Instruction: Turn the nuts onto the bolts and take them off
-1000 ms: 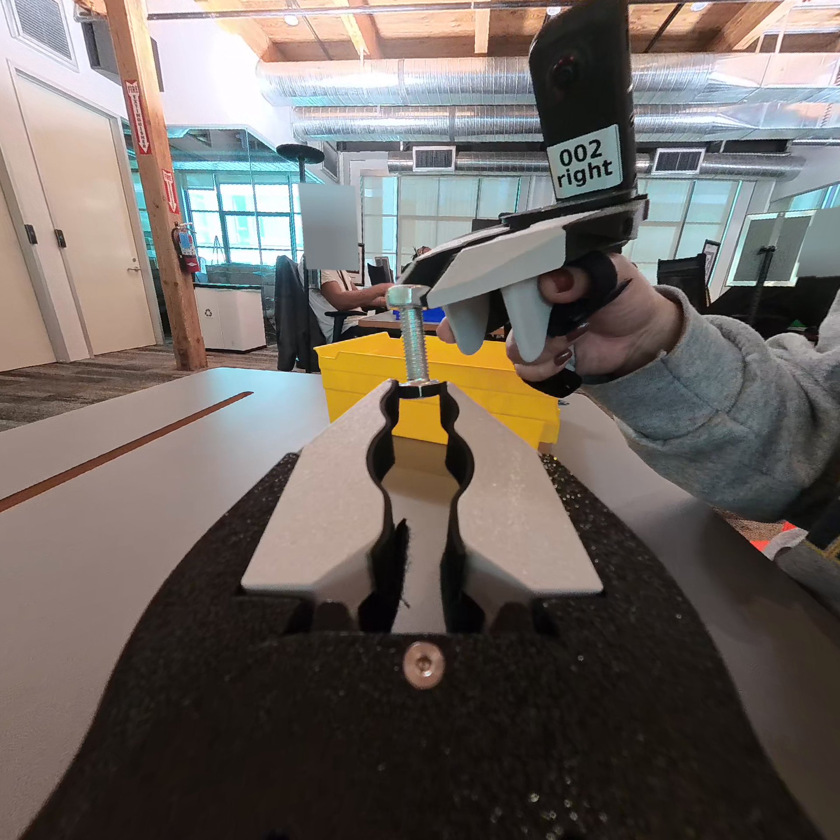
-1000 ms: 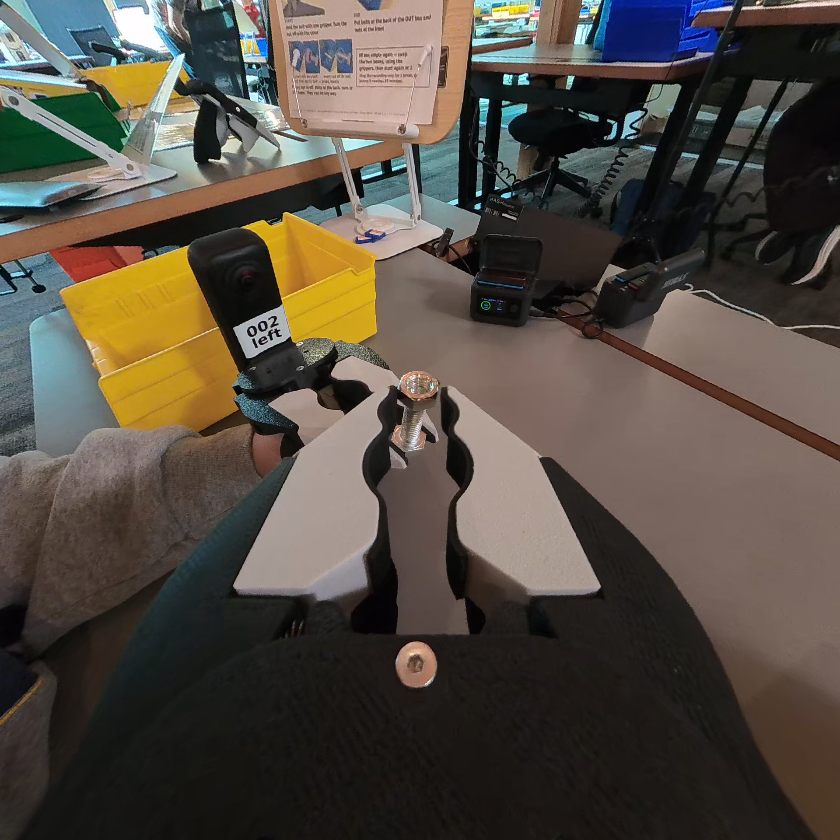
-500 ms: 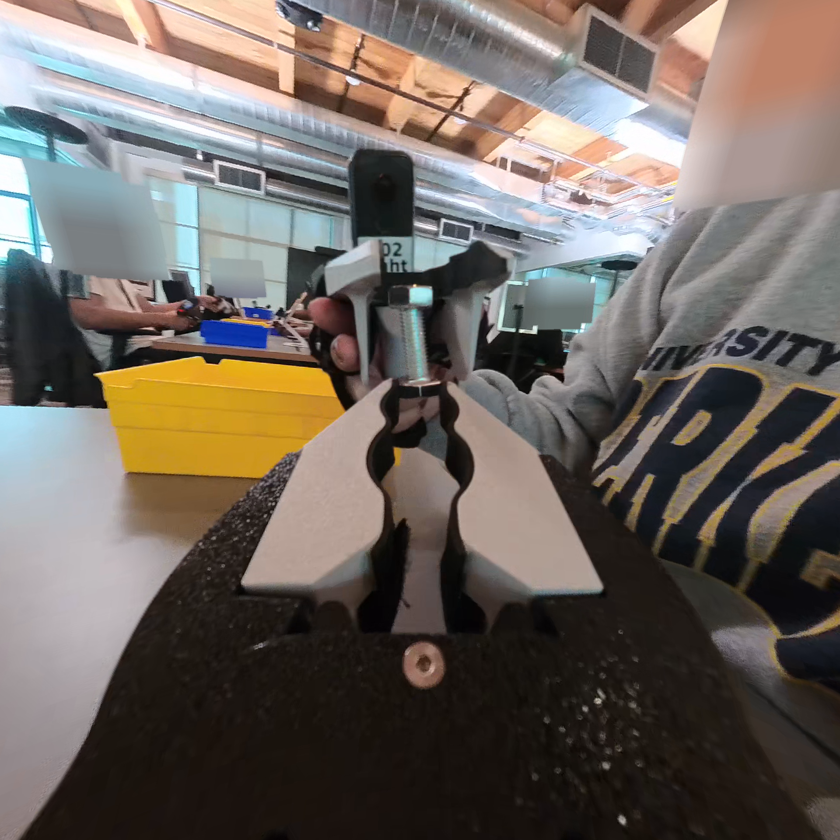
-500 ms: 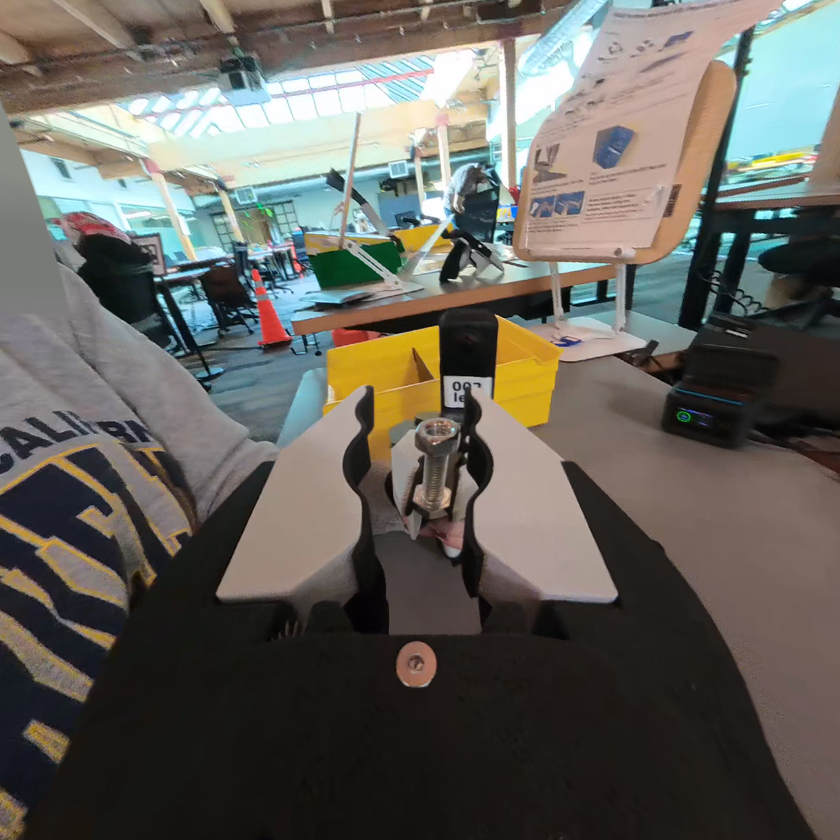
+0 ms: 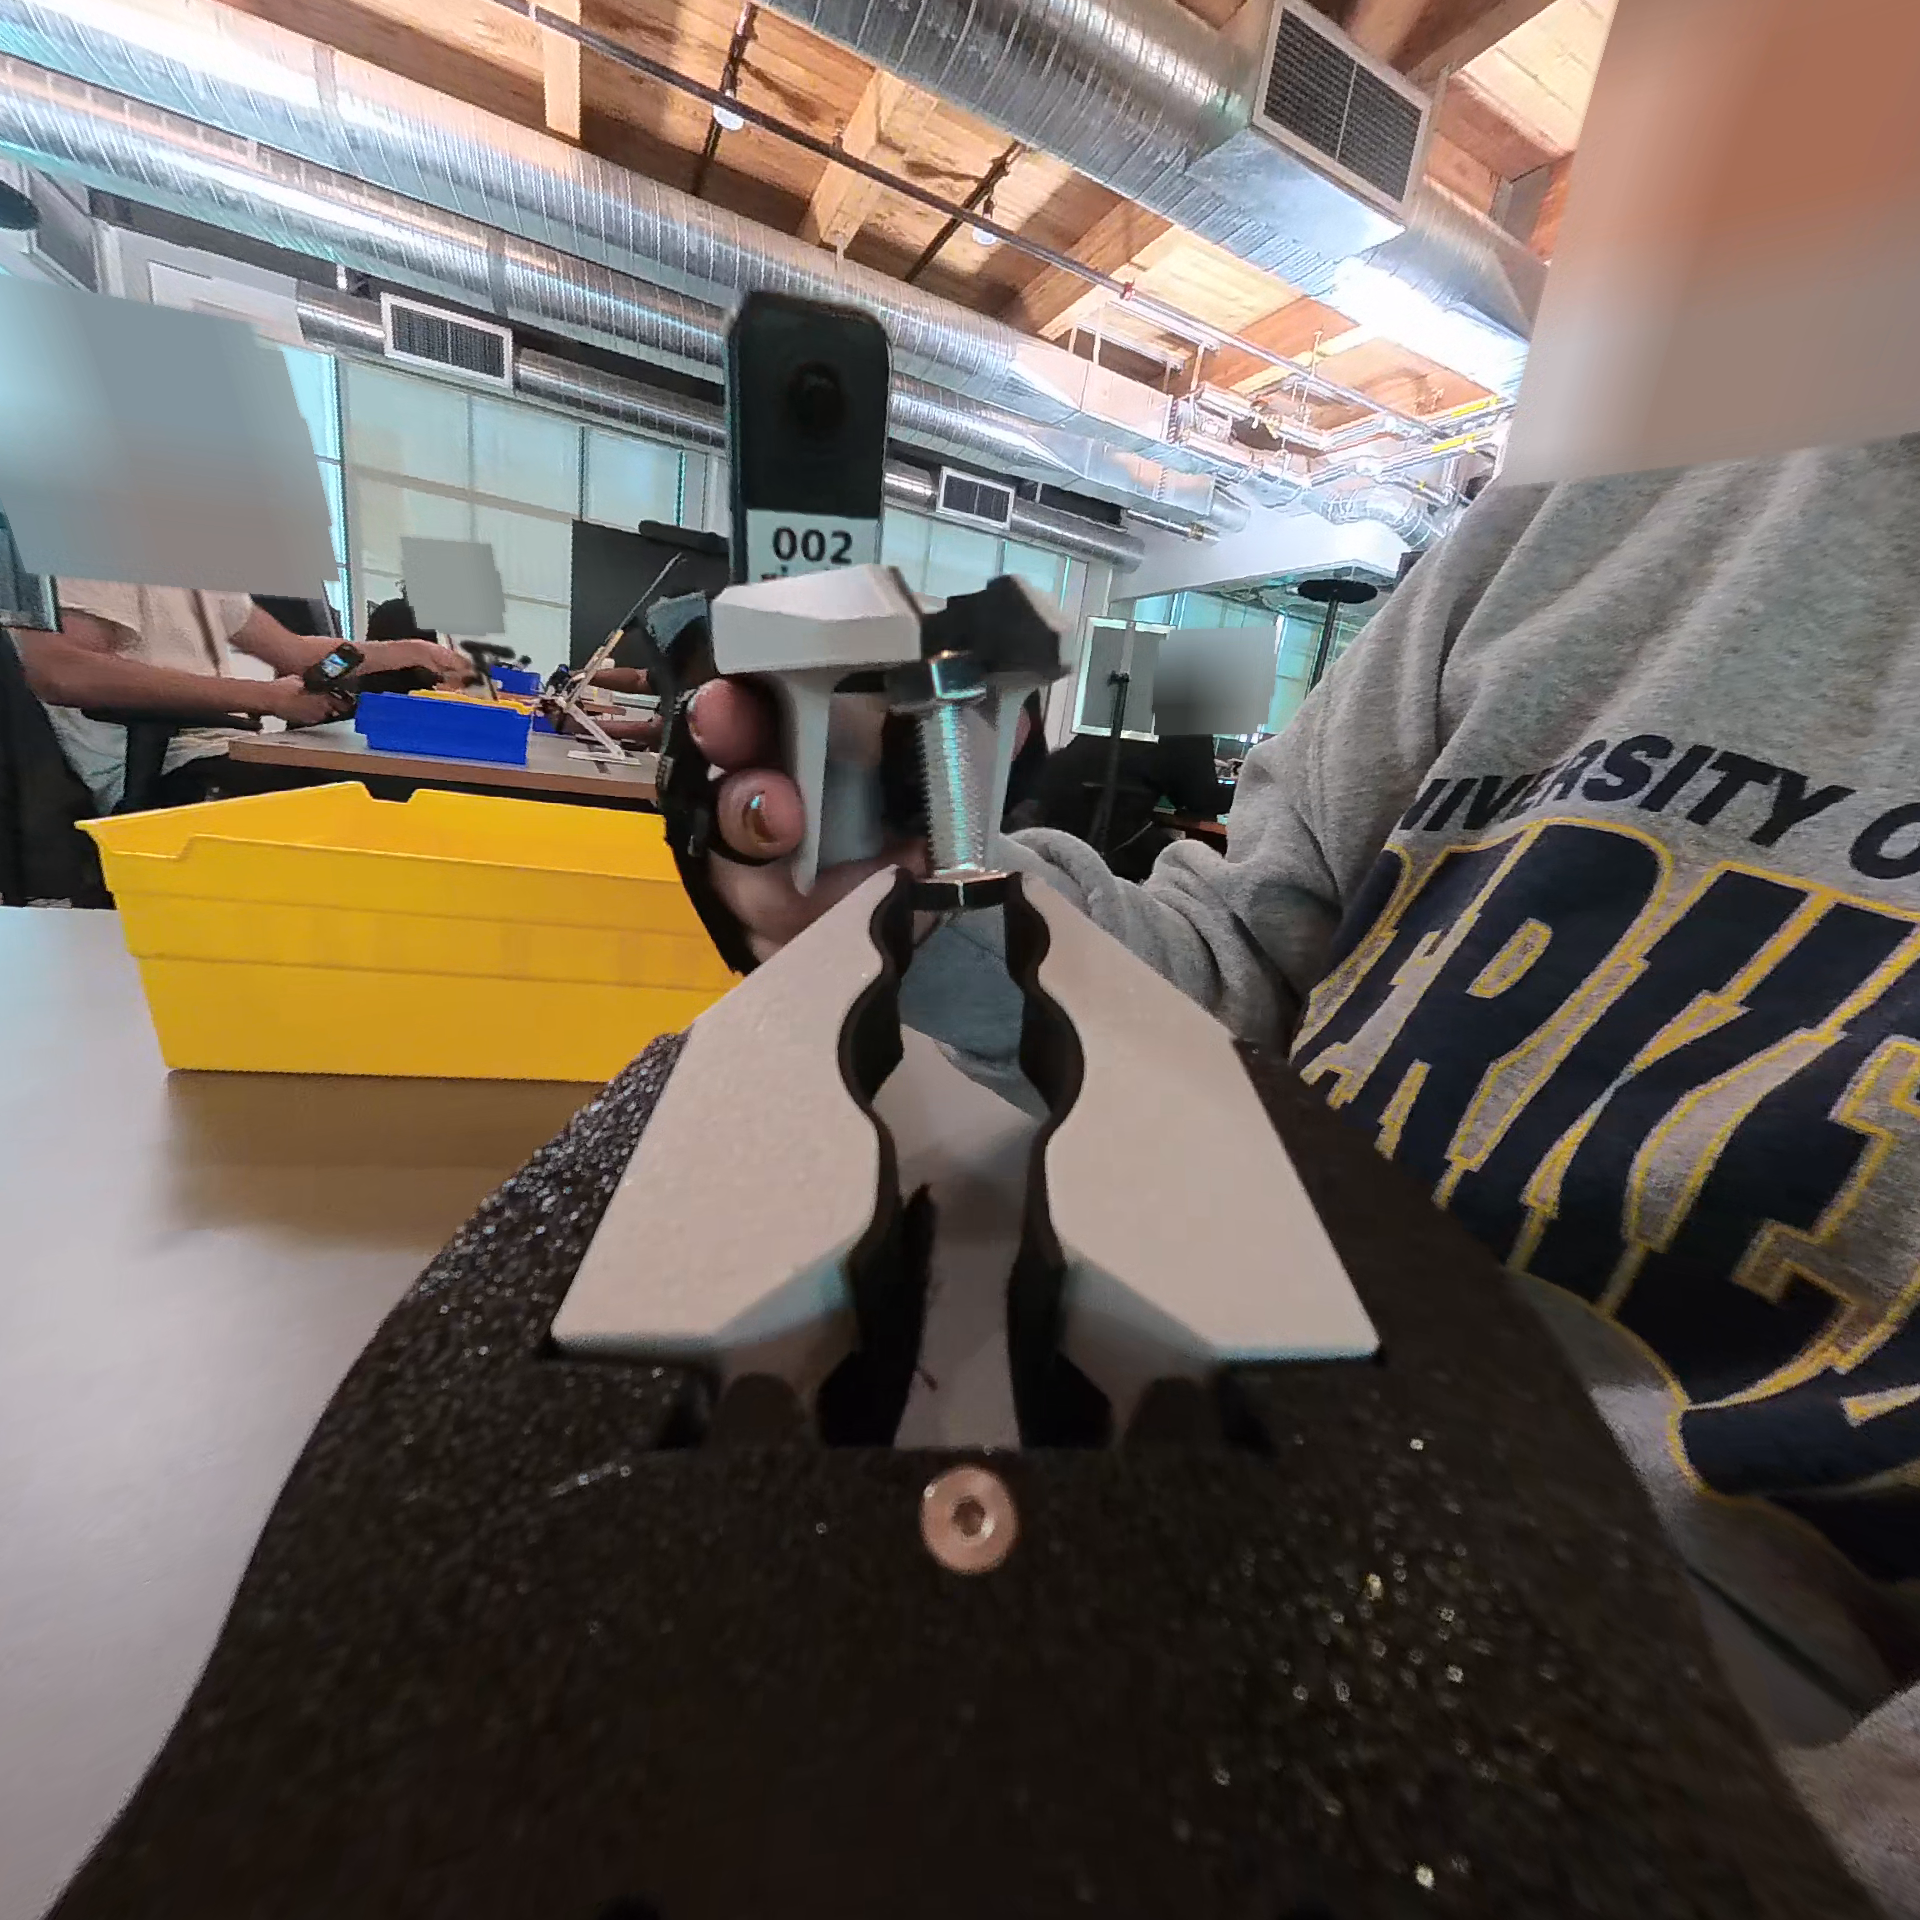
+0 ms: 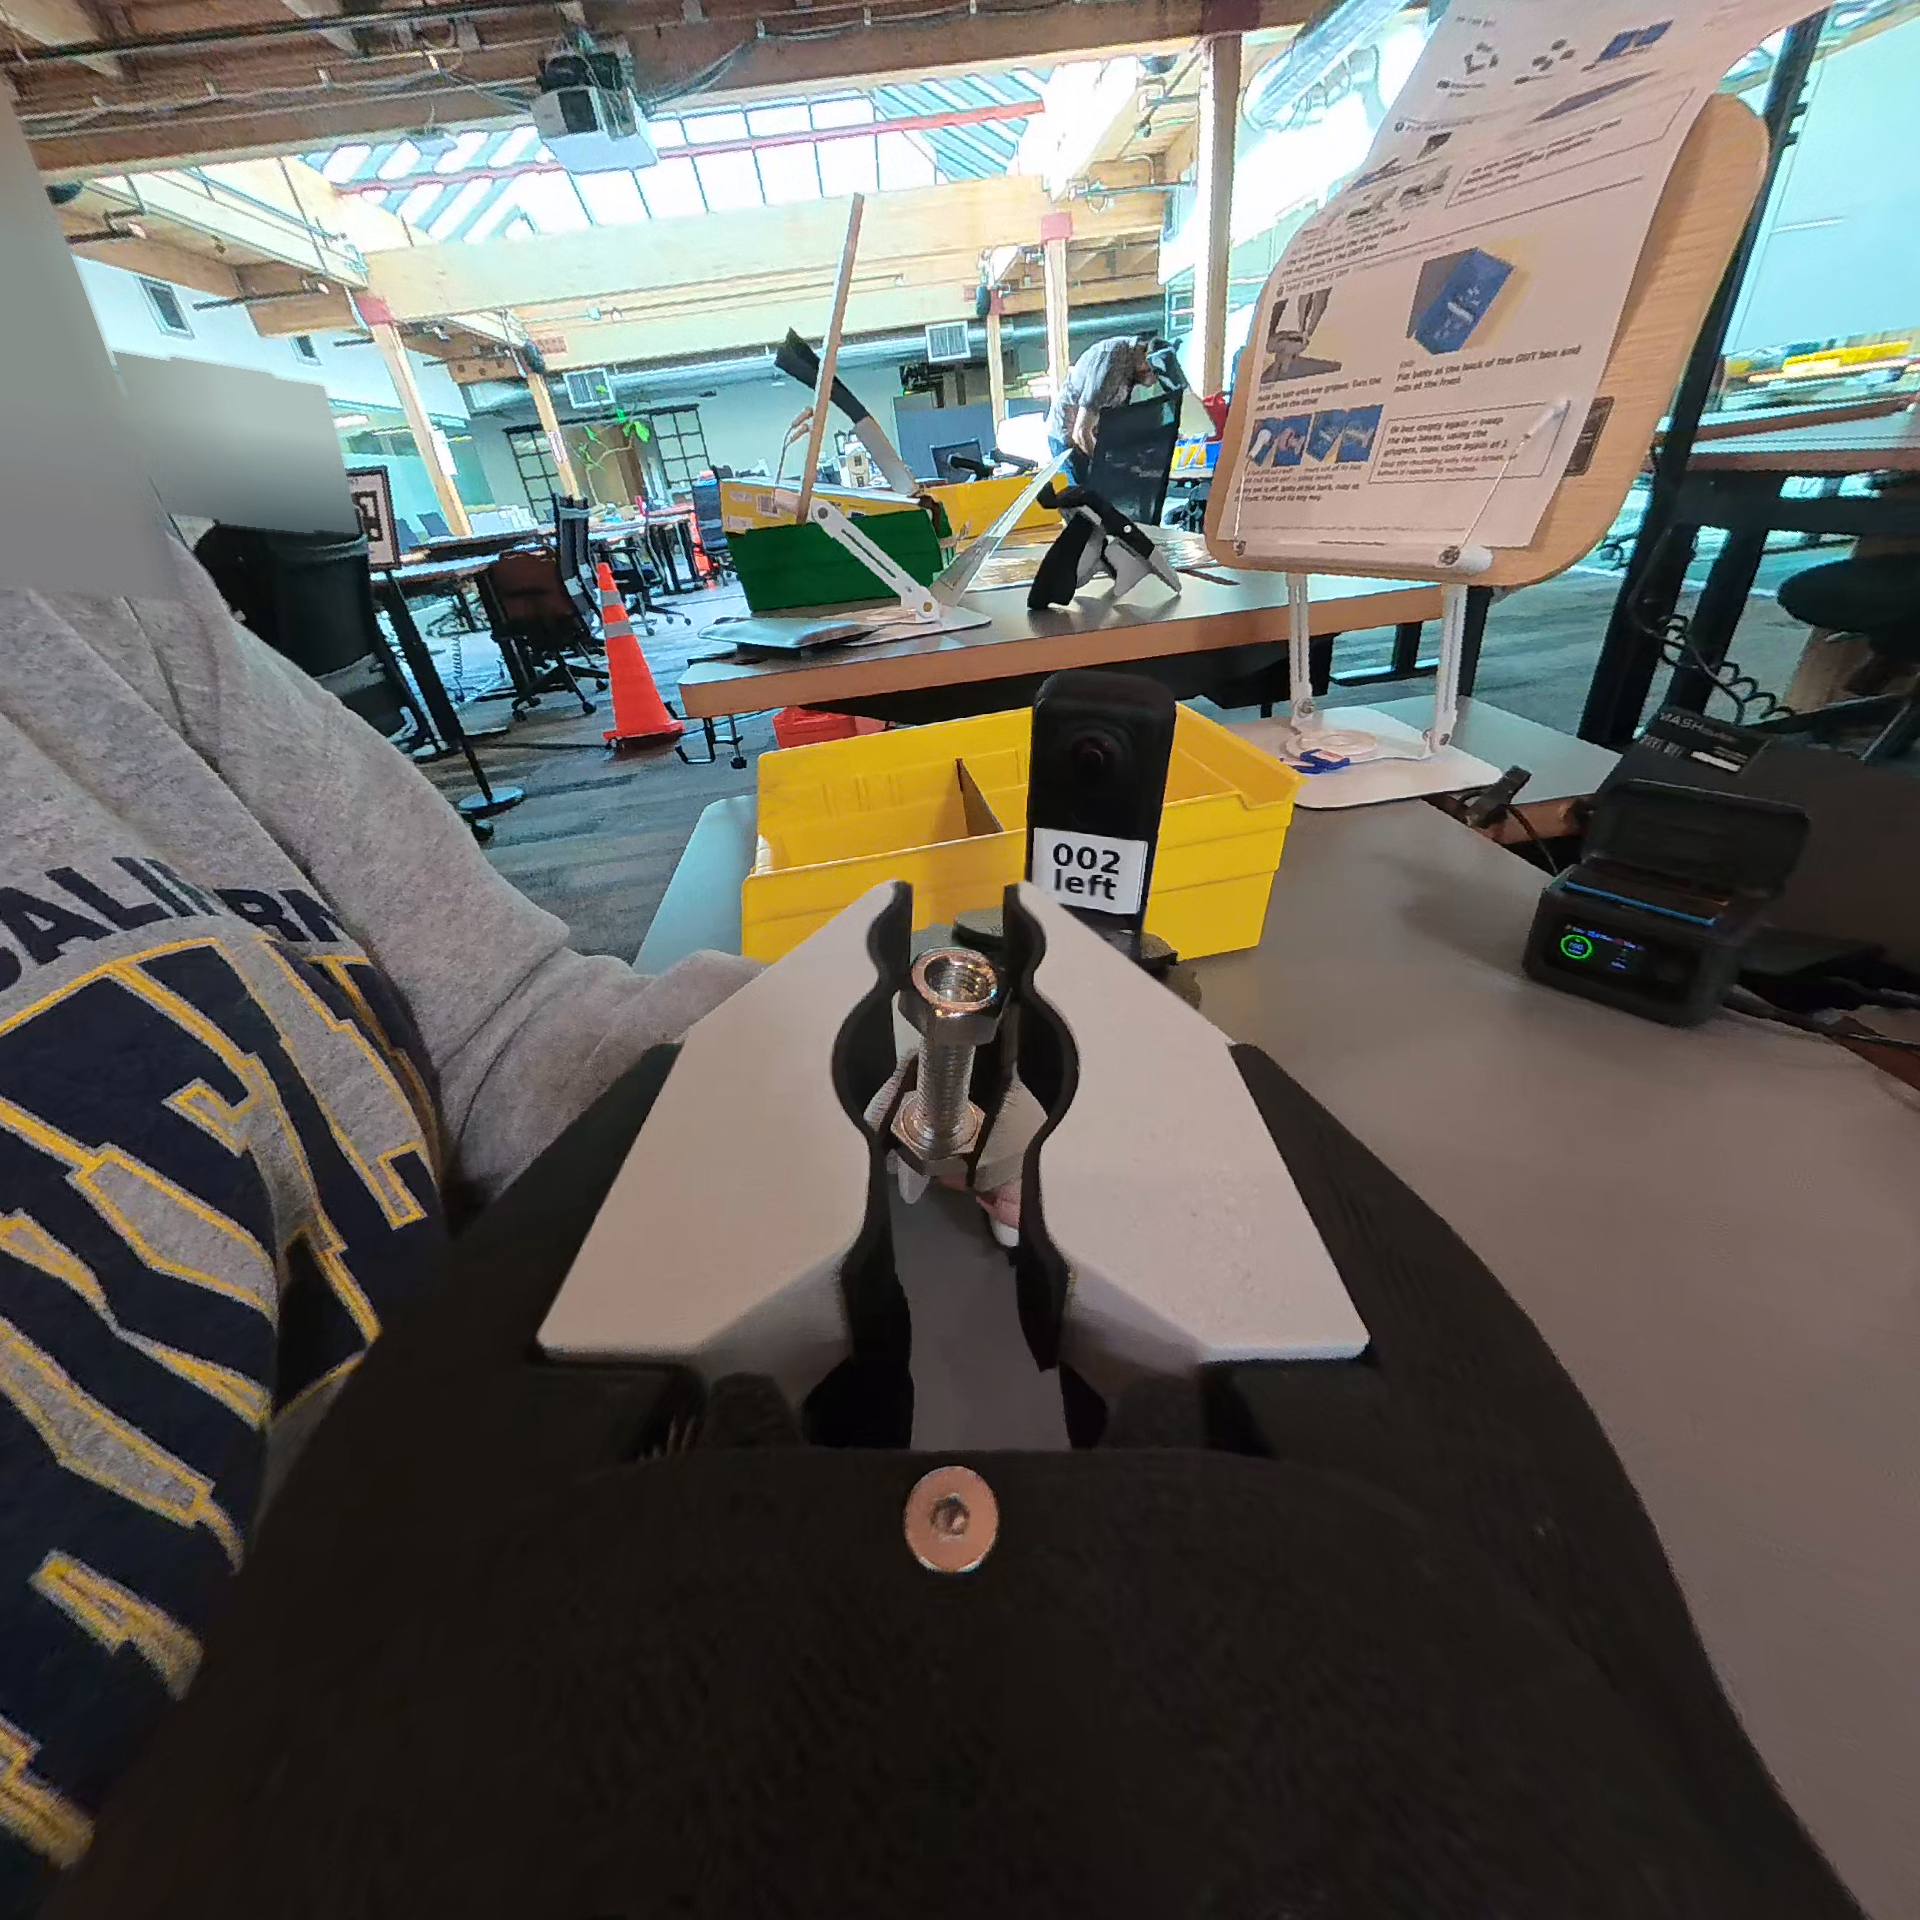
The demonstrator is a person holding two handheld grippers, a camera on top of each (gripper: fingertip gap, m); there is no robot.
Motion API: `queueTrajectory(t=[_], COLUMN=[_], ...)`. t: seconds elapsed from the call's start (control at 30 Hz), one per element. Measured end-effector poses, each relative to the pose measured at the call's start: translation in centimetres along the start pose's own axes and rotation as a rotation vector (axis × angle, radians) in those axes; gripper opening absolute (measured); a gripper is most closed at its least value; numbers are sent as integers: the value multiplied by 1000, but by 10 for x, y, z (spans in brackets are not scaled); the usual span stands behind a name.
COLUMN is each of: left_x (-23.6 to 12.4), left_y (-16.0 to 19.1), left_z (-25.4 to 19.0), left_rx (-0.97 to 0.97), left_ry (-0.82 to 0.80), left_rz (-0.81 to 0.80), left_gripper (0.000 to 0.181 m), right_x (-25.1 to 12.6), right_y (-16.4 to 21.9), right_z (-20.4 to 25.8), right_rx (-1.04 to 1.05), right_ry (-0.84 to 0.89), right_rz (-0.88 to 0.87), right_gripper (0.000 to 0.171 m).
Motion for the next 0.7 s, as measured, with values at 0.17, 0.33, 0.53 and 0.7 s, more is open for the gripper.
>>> queueTrajectory(t=[0.17, 0.33, 0.53, 0.7], left_x=[-2, -6, -9, -9], left_y=[-1, -2, -6, -4], left_z=[12, 21, 21, 23], left_rx=[40, 77, 85, 94], left_ry=[-96, -175, -185, -195], left_rz=[-5, 0, -21, -8], left_gripper=[15, 15, 15, 15], right_x=[-1, 0, 1, 2], right_y=[0, 1, 8, 6], right_z=[-15, -25, -23, -20], right_rx=[-93, -153, -114, -81], right_ry=[161, 294, 278, 255], right_rz=[-4, -39, -49, -65], right_gripper=[14, 20, 31, 41])
Point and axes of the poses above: each gripper's, where its closed fingertips meet, x out along the fingers, y out of its underside, z = x × y across the jaws, the point moved 1 cm from there along -x, back along the fingers, and after that the axes turned 4 degrees about -y, right-handed, at the moved point
